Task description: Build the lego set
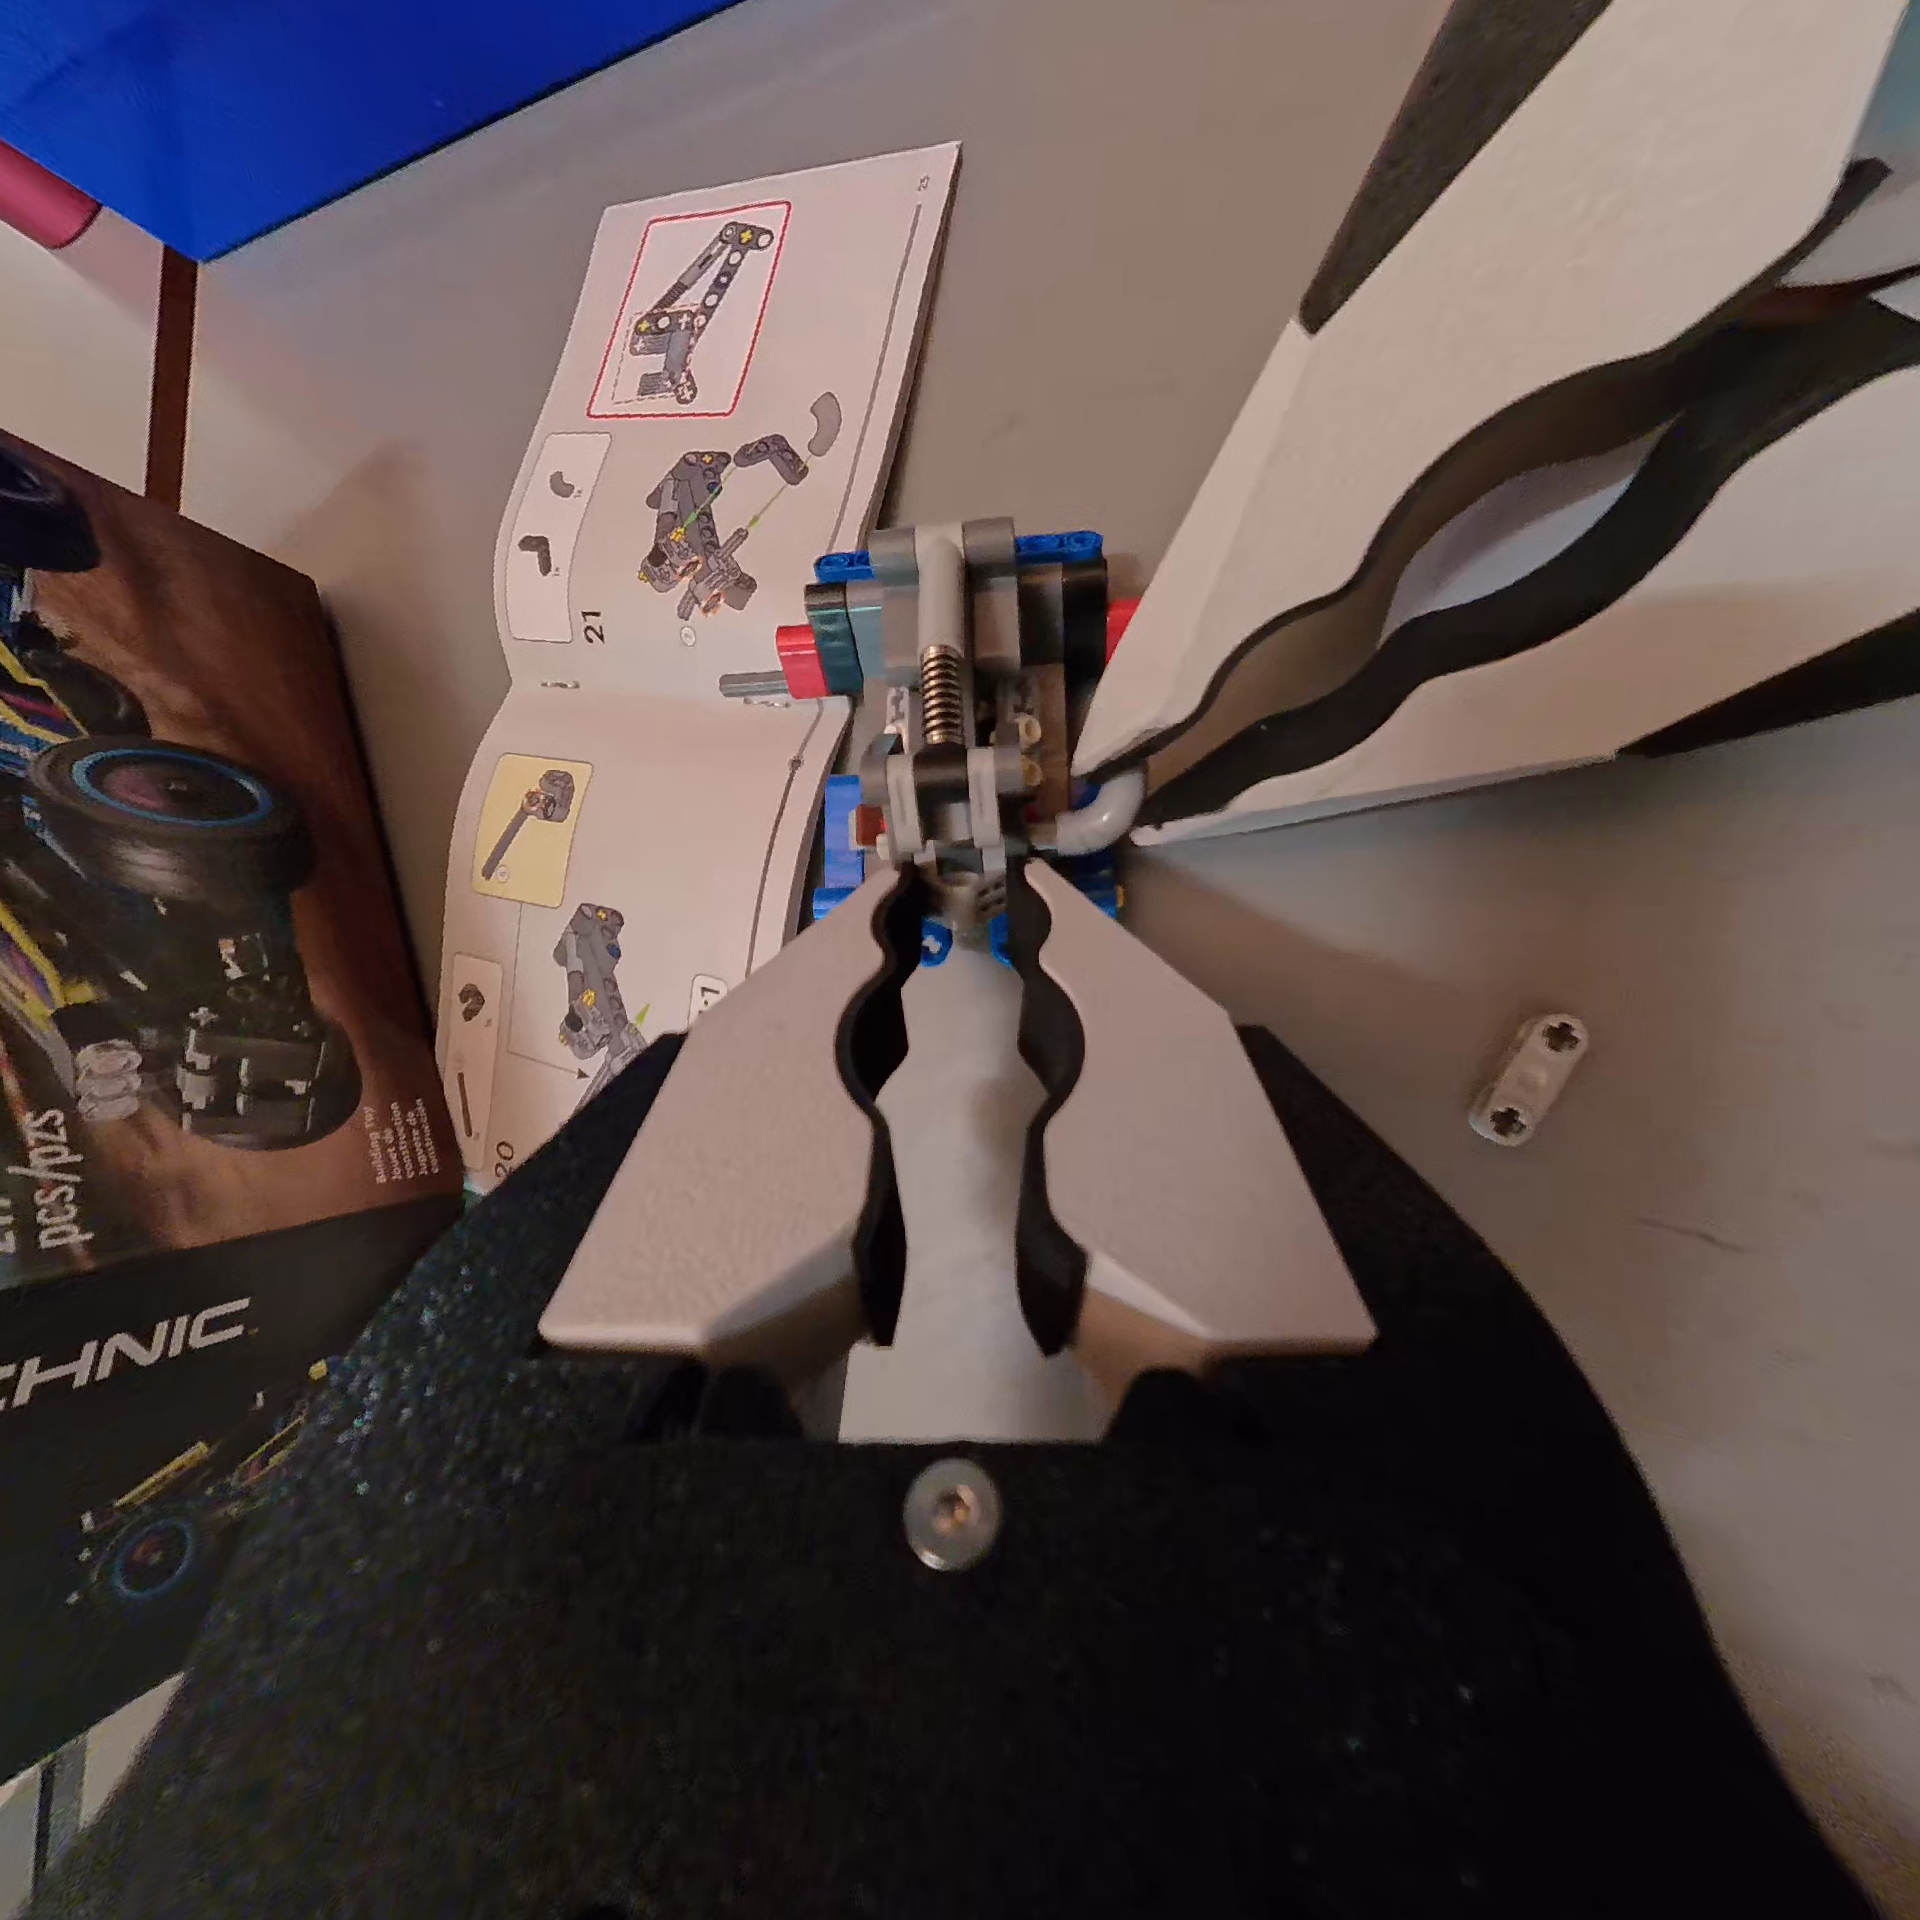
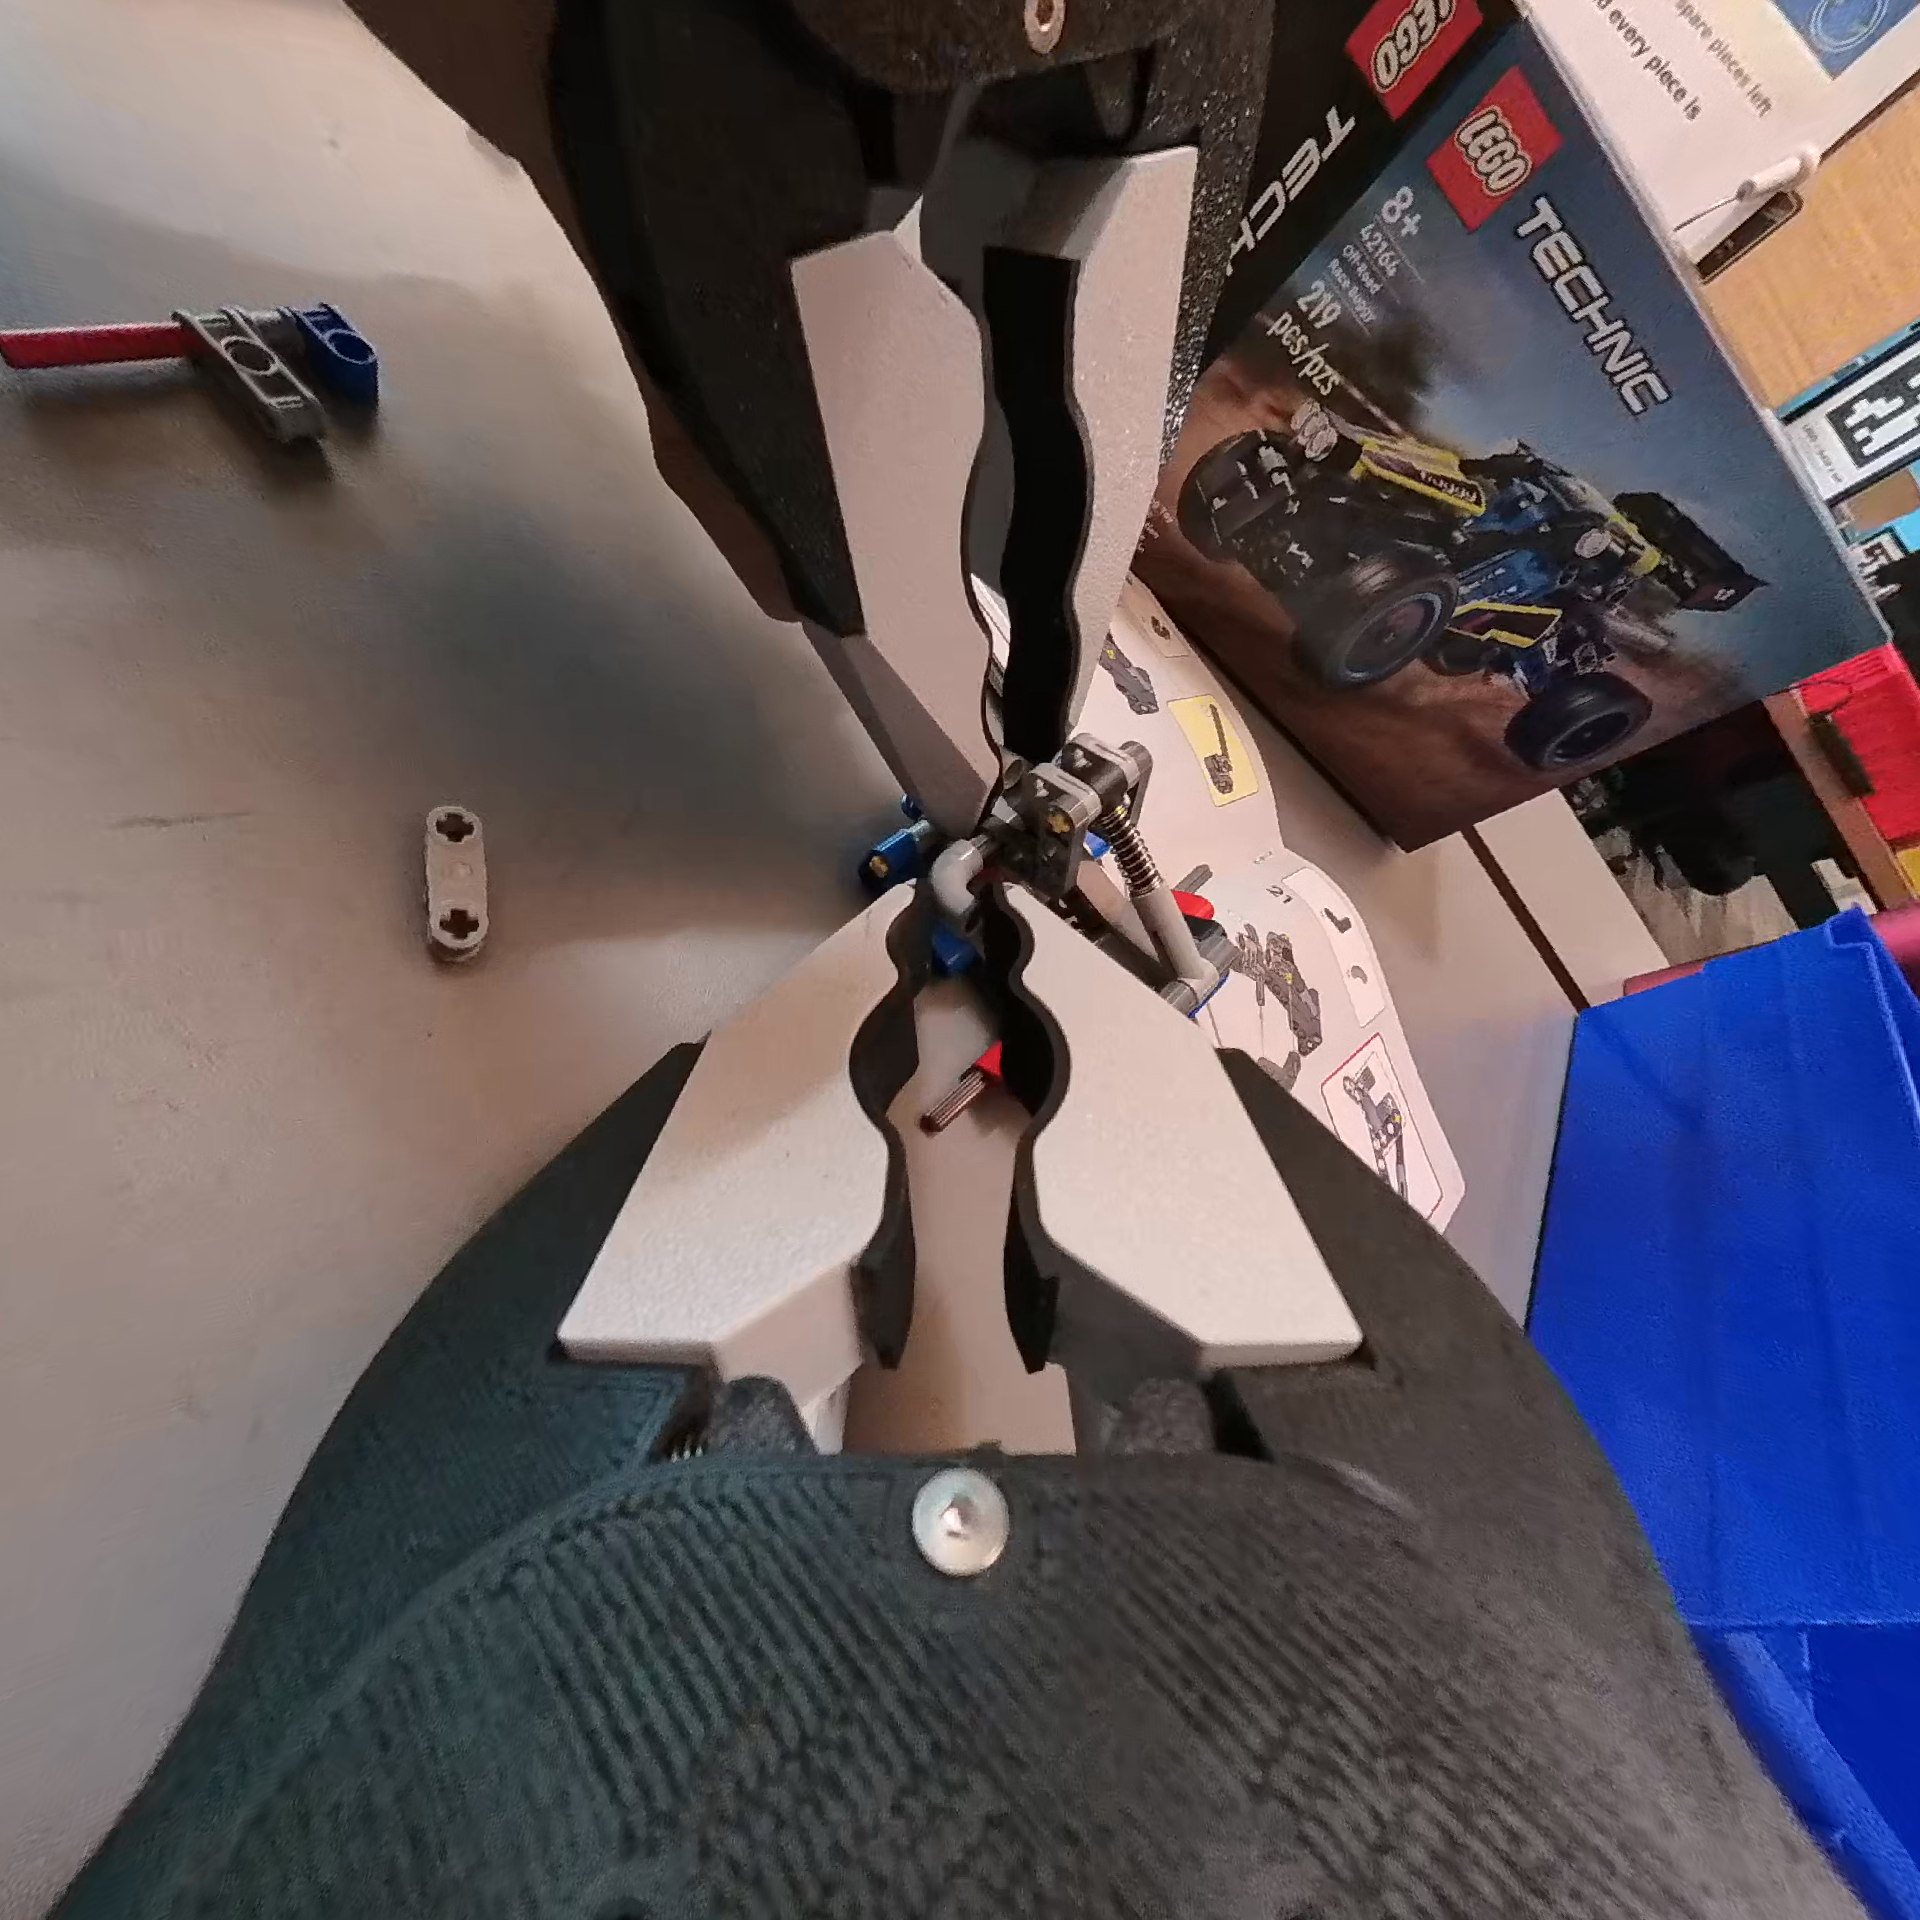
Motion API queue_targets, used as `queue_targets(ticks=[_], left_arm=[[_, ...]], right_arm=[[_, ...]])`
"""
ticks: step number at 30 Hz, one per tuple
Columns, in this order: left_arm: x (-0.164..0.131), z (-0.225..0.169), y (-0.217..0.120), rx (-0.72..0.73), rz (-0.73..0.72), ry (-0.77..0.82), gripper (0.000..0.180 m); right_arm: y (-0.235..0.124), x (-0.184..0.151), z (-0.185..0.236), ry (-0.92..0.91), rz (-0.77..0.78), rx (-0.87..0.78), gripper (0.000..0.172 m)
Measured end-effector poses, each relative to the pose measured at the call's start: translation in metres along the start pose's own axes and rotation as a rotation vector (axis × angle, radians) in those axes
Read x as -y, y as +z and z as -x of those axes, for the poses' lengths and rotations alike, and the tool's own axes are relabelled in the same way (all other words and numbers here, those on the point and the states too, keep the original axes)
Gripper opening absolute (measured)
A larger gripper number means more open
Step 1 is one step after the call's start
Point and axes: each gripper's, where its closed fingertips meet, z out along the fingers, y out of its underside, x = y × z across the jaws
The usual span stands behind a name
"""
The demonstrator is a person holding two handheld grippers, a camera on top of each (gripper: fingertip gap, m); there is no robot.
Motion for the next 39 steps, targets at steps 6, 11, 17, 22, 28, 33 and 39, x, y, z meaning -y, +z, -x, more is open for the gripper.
queue_targets(ticks=[6, 11, 17, 22, 28, 33, 39], left_arm=[[-0.001, 0.003, 0.0, 0.003, 0.002, -0.001, 0.013], [-0.001, 0.003, 0.0, -0.019, -0.005, -0.019, 0.013], [-0.001, 0.003, 0.0, -0.038, -0.011, -0.012, 0.013], [-0.001, 0.003, 0.0, -0.018, 0.007, -0.03, 0.013], [-0.001, 0.002, 0.0, -0.027, 0.008, -0.014, 0.013], [-0.002, 0.004, 0.0, -0.013, 0.014, -0.008, 0.013], [-0.003, 0.006, 0.0, -0.011, 0.015, -0.017, 0.013]], right_arm=[[0.004, 0.0, -0.002, 0.055, -0.011, 0.021, 0.007], [0.002, 0.001, -0.001, 0.055, -0.053, 0.056, 0.007], [0.004, 0.001, 0.001, -0.058, -0.06, 0.103, 0.007], [0.009, 0.0, 0.001, -0.045, -0.038, 0.07, 0.007], [0.01, 0.0, 0.001, -0.038, -0.013, 0.051, 0.008], [0.012, 0.0, 0.0, 0.007, -0.003, 0.066, 0.008], [0.014, 0.001, -0.001, 0.04, -0.013, 0.083, 0.008]])
